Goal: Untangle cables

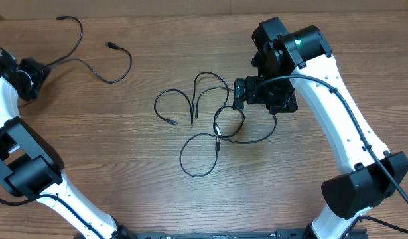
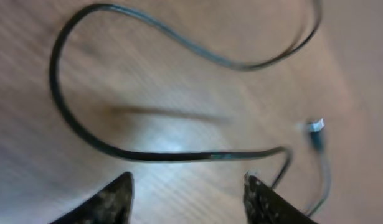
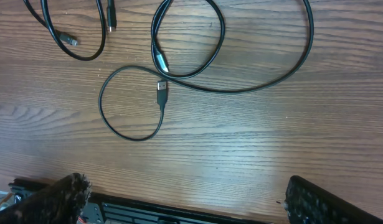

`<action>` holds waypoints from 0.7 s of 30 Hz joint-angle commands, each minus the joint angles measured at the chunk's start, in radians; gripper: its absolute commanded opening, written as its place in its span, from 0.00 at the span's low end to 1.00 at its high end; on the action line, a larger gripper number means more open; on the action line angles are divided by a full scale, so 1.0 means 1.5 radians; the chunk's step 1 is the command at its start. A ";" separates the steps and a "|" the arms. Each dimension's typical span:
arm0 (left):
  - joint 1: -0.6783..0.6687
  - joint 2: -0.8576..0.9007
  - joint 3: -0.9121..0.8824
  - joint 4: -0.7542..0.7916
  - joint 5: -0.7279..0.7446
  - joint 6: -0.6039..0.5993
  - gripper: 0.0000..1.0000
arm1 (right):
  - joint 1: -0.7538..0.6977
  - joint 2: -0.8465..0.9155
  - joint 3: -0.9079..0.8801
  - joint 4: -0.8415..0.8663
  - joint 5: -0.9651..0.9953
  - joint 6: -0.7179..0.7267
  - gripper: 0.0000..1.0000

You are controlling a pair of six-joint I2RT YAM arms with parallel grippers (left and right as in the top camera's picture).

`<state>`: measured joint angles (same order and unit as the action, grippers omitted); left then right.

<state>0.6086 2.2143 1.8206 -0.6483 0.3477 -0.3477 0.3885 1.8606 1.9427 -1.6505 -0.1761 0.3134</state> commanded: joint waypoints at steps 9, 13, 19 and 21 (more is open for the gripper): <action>-0.013 -0.026 -0.003 -0.041 -0.094 0.093 0.77 | 0.003 -0.011 -0.001 0.001 0.000 -0.005 1.00; -0.014 -0.017 -0.004 -0.061 -0.143 0.123 0.64 | 0.003 -0.011 -0.001 -0.003 0.000 -0.005 1.00; -0.014 0.016 -0.004 -0.053 -0.172 0.128 0.67 | 0.003 -0.011 -0.001 -0.003 0.000 -0.003 1.00; -0.014 0.025 -0.004 -0.038 -0.167 0.127 0.74 | 0.003 -0.011 -0.001 -0.003 -0.001 -0.002 1.00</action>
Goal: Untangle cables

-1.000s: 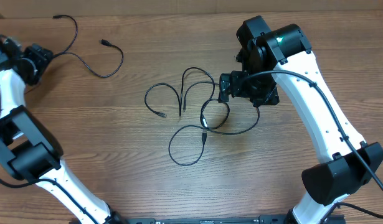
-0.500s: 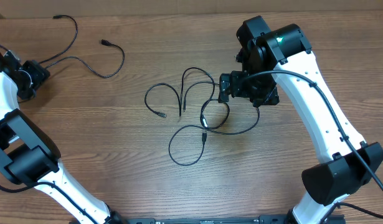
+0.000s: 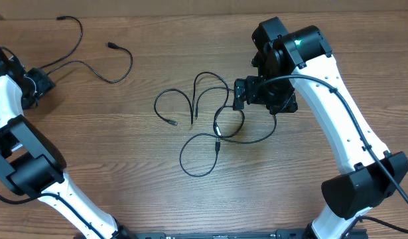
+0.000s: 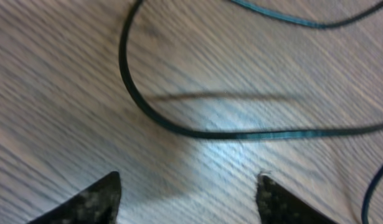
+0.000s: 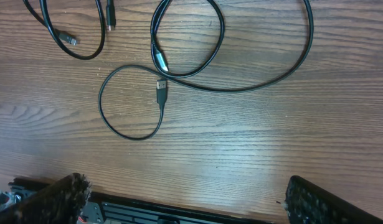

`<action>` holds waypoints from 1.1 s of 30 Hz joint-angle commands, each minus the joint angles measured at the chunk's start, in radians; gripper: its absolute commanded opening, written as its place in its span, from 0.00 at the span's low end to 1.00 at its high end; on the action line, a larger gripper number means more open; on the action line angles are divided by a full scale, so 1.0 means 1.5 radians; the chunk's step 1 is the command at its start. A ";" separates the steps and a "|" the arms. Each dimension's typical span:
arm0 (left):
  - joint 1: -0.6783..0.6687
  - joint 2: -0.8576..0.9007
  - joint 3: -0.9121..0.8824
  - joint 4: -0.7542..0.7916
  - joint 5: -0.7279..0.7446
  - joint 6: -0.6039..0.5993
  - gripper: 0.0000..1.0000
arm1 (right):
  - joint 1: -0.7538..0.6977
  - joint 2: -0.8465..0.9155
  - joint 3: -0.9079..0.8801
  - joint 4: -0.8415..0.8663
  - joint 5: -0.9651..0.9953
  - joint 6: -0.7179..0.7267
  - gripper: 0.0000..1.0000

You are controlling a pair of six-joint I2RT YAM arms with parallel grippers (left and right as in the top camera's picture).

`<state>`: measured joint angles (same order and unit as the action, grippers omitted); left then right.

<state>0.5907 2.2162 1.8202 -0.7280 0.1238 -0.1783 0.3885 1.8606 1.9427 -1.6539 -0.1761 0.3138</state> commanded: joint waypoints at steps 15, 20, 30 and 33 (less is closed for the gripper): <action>0.005 0.030 0.103 0.168 0.109 -0.026 0.79 | 0.003 -0.011 -0.001 -0.026 -0.048 0.003 1.00; 0.005 0.030 0.142 0.074 0.118 -0.061 0.92 | 0.003 -0.011 -0.001 0.006 -0.048 0.003 1.00; -0.078 0.035 0.137 -0.181 0.446 0.063 1.00 | 0.003 -0.010 -0.001 0.123 -0.009 0.058 1.00; -0.145 0.035 0.137 -0.241 0.443 0.122 1.00 | -0.008 -0.009 -0.001 0.145 0.032 0.091 1.00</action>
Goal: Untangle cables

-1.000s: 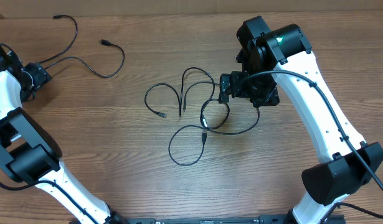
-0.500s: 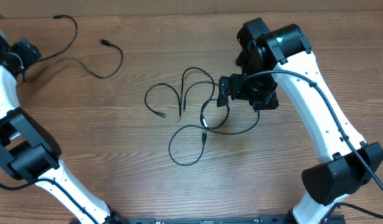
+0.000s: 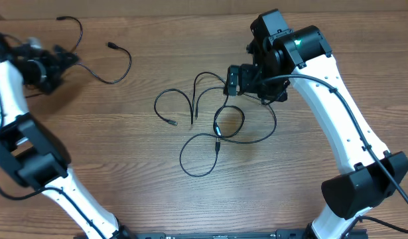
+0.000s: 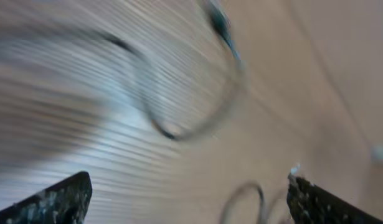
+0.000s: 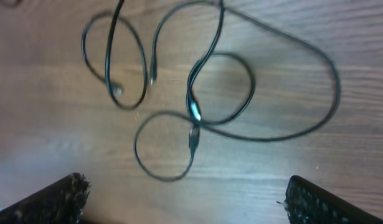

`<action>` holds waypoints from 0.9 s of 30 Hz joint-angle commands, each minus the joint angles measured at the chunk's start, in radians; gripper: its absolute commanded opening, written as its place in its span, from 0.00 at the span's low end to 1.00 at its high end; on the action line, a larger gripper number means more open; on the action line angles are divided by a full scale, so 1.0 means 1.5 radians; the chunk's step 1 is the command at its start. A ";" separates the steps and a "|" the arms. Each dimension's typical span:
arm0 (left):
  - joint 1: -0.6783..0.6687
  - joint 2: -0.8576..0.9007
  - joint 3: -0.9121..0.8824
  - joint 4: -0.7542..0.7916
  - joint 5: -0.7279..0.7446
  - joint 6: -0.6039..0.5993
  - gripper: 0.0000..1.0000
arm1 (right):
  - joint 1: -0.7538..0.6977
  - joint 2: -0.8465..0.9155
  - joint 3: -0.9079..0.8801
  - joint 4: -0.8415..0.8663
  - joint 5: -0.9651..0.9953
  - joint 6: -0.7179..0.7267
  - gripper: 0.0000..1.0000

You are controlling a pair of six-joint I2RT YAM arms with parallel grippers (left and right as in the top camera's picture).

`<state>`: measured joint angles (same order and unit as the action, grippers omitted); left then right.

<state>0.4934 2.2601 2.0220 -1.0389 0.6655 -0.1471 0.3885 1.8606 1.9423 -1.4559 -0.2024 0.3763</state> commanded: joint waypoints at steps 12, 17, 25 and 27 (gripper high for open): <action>-0.425 0.006 0.002 -0.032 -0.284 0.005 1.00 | -0.281 -0.010 0.000 -0.076 0.075 0.046 1.00; -0.493 0.006 0.002 0.026 -0.341 -0.041 1.00 | -0.344 -0.009 0.000 -0.116 0.075 0.046 1.00; -0.539 0.007 0.002 0.085 -0.361 -0.087 1.00 | -0.365 -0.009 0.000 -0.113 0.075 0.046 1.00; -0.540 0.011 0.001 0.085 -0.360 -0.100 0.96 | -0.365 -0.009 0.000 -0.104 0.075 0.046 1.00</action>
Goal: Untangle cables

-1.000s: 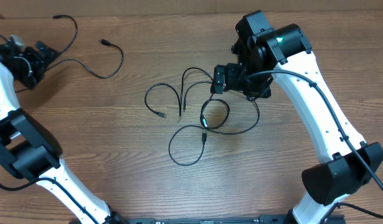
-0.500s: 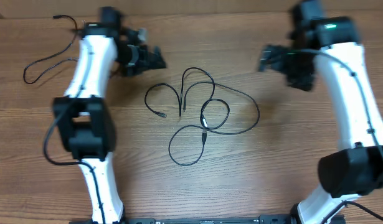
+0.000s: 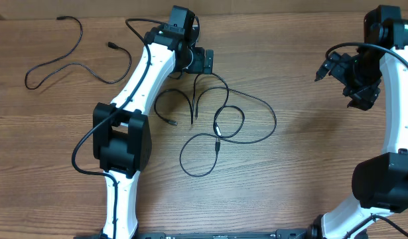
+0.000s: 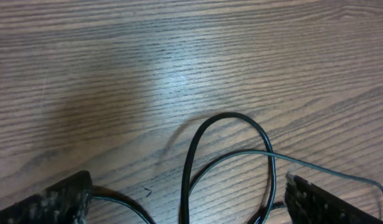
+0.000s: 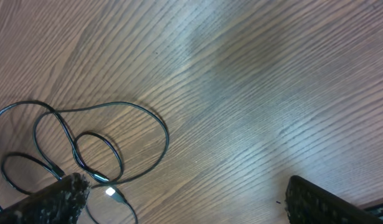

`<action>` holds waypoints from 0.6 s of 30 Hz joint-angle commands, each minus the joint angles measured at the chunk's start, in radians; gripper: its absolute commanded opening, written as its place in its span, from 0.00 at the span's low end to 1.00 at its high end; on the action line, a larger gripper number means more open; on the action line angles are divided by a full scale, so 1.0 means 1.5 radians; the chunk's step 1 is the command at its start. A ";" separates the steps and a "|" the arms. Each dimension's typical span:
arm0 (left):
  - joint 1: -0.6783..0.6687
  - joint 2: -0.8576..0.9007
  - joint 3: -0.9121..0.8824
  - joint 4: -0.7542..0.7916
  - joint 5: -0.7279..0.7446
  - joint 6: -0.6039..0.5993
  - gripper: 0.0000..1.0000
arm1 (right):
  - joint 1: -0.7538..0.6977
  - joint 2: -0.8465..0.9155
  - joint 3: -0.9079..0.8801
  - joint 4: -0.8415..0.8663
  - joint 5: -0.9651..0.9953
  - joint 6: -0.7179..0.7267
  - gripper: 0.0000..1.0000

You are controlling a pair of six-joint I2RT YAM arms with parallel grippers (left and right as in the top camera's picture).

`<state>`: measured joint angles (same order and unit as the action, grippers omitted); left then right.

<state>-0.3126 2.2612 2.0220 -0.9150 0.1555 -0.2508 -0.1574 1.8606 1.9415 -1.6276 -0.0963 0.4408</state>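
Observation:
A tangle of thin black cables [image 3: 217, 123] lies in loops at mid-table, with plug ends at its left and lower parts. My left gripper [image 3: 202, 63] hovers open over the tangle's top loop. In the left wrist view that loop [image 4: 231, 118] arches between the wide-apart fingers of the gripper [image 4: 188, 208], touching neither. My right gripper [image 3: 325, 68] is open, far to the right and away from the cables. Its wrist view shows the tangle [image 5: 85, 152] at lower left, a bright plug [image 5: 109, 191] beside the left finger, and nothing held in the gripper [image 5: 191, 205].
A separate black cable [image 3: 71, 63] winds across the table's top left corner, apart from the tangle. The left arm [image 3: 147, 73] reaches over the table from the lower left. The right arm [image 3: 396, 113] runs along the right edge. The surface is brown wood [image 3: 310, 166].
My left gripper has gone from the far left, near the separate cable, to the top of the central tangle. My right gripper has left the tangle's top right for the far right.
My left gripper stood open at the far left edge over the separate cable while the right hung open over the tangle's right side. Then the right stood slightly higher up the tangle. Now the left is over the tangle and the right is far off; the tangle looks unchanged.

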 commanded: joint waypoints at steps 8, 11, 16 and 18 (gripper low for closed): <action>-0.006 0.059 0.001 0.008 -0.016 -0.057 0.80 | -0.001 -0.009 0.000 0.056 0.004 0.003 1.00; -0.006 0.059 0.001 0.033 -0.016 -0.073 0.72 | -0.001 -0.009 0.000 0.066 0.004 0.003 1.00; -0.006 0.060 0.001 0.034 0.018 -0.080 0.72 | -0.001 -0.010 0.000 0.072 0.004 0.003 1.00; -0.007 0.060 0.001 0.035 0.046 -0.080 0.72 | -0.001 -0.010 0.000 0.072 0.004 0.003 1.00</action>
<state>-0.3145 2.3528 2.0205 -0.8669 0.1577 -0.3466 -0.1574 1.8606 1.9415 -1.5246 -0.0963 0.4408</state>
